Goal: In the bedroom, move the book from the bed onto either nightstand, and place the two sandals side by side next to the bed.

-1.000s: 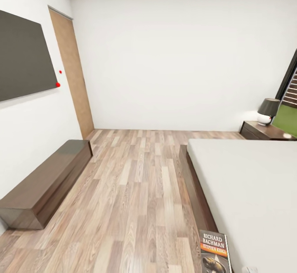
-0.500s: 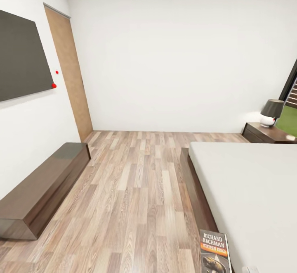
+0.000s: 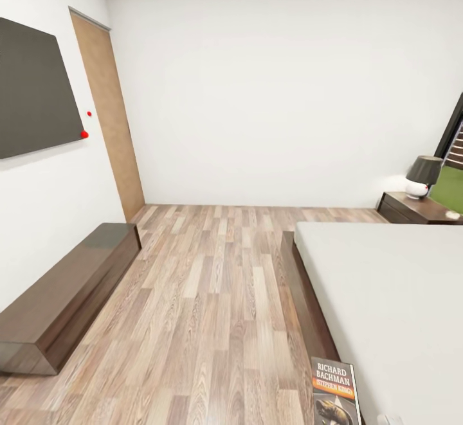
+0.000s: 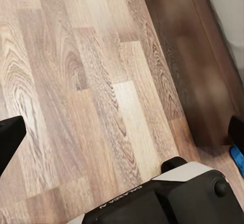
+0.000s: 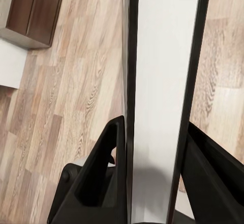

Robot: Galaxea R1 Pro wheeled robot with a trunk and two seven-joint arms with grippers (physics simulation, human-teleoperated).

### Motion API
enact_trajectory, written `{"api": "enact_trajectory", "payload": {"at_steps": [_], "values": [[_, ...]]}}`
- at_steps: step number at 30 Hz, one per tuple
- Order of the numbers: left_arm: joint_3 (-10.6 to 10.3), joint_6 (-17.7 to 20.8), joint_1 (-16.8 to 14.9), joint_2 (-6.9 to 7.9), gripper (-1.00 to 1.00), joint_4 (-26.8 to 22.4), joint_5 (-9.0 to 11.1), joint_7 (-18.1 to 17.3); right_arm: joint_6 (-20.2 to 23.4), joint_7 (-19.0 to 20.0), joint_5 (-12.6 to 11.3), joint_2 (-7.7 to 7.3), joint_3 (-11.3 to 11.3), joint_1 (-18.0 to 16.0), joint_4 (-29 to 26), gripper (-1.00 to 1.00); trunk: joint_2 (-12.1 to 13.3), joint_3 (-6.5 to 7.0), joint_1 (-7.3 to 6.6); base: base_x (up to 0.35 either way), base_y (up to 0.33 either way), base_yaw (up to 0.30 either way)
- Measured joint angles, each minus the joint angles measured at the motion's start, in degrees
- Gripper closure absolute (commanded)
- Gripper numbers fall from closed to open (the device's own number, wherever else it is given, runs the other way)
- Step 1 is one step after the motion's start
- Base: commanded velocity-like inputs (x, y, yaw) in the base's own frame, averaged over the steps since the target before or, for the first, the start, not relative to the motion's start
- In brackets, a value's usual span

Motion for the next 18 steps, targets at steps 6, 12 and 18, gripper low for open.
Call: {"api": "enact_trajectory", "payload": {"at_steps": [6,12,18], "values": [[0.00,0.00,0.00,-0.01,-1.00,0.00,-0.02,0.00,0.00,0.19,0.17,0.00,-0.01,0.00,0.00,1.00,0.00,0.52,0.00,0.000,0.000,0.000],[0.00,0.00,0.00,-0.03,-1.00,0.00,0.00,0.00,0.00,0.24,0.19,0.00,-0.01,0.00,0.00,1.00,0.00,1.07,0.00,0.000,0.000,0.000],[0.00,0.00,0.00,-0.02,-1.00,0.00,-0.01,-0.02,0.00,0.26,0.19,0.00,0.00,0.00,0.00,1.00,0.00,1.62,0.00,0.000,0.000,0.000]]}}
